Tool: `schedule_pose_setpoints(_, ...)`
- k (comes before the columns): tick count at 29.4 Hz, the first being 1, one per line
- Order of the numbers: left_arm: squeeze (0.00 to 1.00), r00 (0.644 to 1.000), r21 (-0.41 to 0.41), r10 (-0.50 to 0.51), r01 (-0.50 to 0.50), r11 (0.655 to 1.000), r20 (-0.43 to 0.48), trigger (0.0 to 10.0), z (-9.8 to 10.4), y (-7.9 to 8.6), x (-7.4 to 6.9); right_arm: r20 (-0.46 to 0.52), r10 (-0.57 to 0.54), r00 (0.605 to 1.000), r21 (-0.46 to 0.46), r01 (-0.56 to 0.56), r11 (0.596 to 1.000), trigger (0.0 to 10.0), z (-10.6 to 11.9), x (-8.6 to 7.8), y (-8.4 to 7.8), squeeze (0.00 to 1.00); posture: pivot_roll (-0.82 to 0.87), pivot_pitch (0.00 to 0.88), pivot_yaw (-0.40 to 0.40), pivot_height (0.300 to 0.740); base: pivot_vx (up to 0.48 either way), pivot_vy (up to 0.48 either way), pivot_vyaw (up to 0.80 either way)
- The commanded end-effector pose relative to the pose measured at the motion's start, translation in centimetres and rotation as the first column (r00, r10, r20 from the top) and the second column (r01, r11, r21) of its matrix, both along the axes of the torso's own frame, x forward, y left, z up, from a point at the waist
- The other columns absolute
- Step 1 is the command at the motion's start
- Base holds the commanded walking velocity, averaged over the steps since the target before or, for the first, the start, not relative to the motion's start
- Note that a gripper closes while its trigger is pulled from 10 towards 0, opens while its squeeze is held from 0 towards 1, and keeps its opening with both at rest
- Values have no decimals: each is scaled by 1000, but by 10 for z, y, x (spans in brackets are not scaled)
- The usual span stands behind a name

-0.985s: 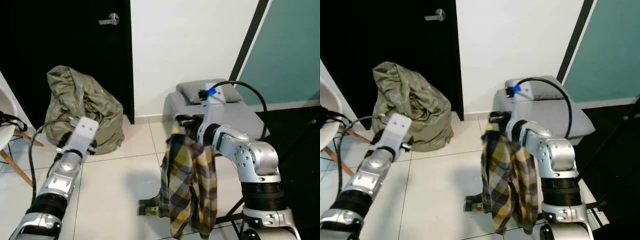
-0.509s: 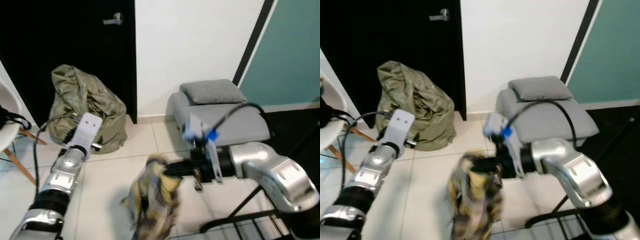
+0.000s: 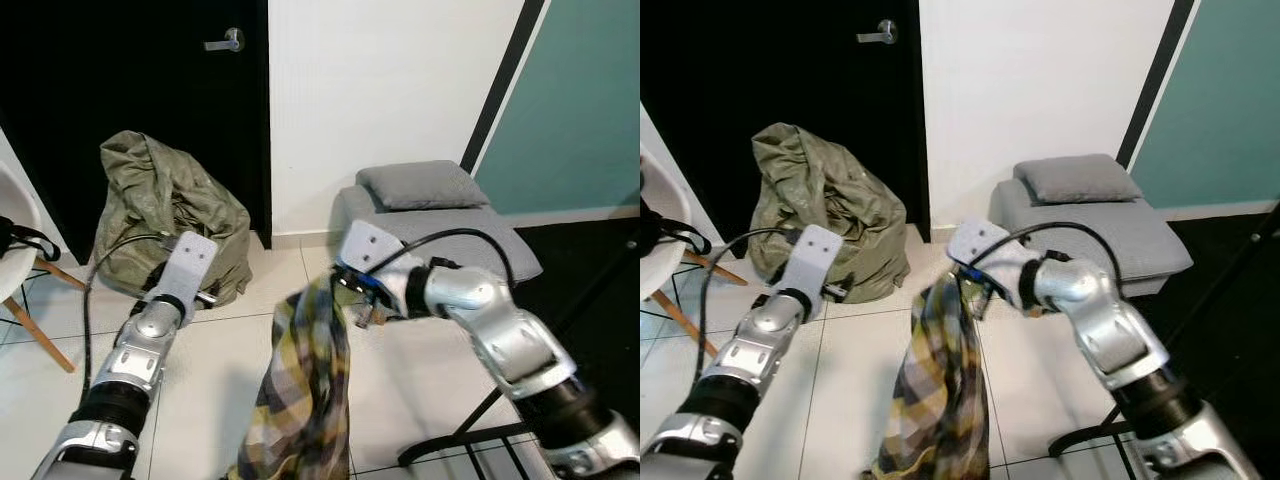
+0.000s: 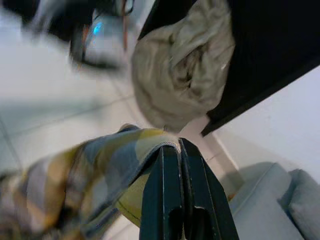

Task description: Hang hanger

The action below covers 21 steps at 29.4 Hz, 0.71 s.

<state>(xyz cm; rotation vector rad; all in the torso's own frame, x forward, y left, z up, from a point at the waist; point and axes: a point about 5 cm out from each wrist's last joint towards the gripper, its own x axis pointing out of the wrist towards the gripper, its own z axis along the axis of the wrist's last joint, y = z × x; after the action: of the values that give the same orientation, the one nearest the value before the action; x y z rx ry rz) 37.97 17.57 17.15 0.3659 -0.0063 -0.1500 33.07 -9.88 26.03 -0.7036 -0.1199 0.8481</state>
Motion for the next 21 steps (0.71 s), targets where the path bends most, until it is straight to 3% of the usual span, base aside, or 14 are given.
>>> schedule_pose_setpoints(1,0,996,-11,-89,88,996,-22,10000,-9,-15,-4,65,28,997,54,-31,998,10000,15,-5,4,0,-56,194,-29,740,0,0,0)
schedule_pose_setpoints(4,0,991,14,-133,134,991,-31,10000,-12,-23,-6,101,88,991,25,-91,995,10000,16,-9,8,0,-57,195,-30,740,0,0,0)
schedule_pose_setpoints(9,0,990,-13,-143,142,990,-20,10000,-7,-32,-2,176,229,957,-54,-223,973,10000,9,-17,17,0,-62,197,-28,740,0,0,0)
schedule_pose_setpoints(17,0,987,-48,-160,160,986,-13,10000,-4,-35,-2,245,241,939,-39,-239,970,10000,12,-19,22,0,-61,199,-28,740,0,0,0)
schedule_pose_setpoints(21,0,962,-146,-272,270,952,5,10000,-2,-49,-7,281,251,926,-11,-258,966,10000,16,-21,24,0,-62,201,-33,740,0,0,0)
